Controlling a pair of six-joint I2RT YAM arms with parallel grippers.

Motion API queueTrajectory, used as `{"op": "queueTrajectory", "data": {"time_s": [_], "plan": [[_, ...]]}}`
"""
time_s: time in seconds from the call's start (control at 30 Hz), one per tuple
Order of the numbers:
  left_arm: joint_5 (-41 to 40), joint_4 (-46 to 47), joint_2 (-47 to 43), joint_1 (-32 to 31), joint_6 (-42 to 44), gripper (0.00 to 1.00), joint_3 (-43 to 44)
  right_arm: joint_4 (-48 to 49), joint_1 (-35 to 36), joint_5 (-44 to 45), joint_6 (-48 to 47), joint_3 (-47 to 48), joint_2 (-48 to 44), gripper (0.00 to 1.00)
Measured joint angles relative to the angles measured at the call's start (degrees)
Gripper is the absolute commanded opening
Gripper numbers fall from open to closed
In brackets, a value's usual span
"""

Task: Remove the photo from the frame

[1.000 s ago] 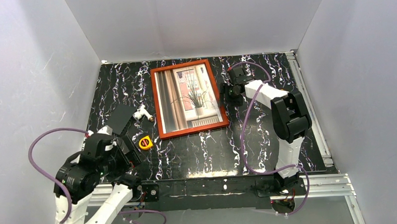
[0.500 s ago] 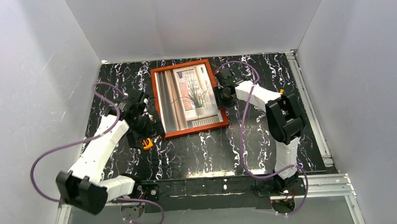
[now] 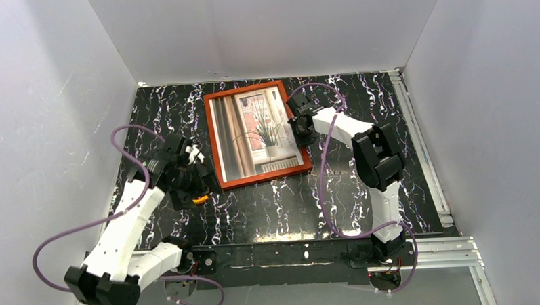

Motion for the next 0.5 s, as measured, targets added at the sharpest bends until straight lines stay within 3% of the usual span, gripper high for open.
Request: {"op": "queueTrajectory", "data": {"time_s": [0.23,0.5], "plan": [[0.3,-4.6,-10.3,0.0,-0.6,0.98,-2.0,-3.5,0.7,1.7,0.3,3.0,0.4,0.01],[0.3,-8.6,-12.2,0.0,-0.2,0.98,-0.4,-15.1,1.0,2.7,0.7,13.7,0.2,0.01]]}}
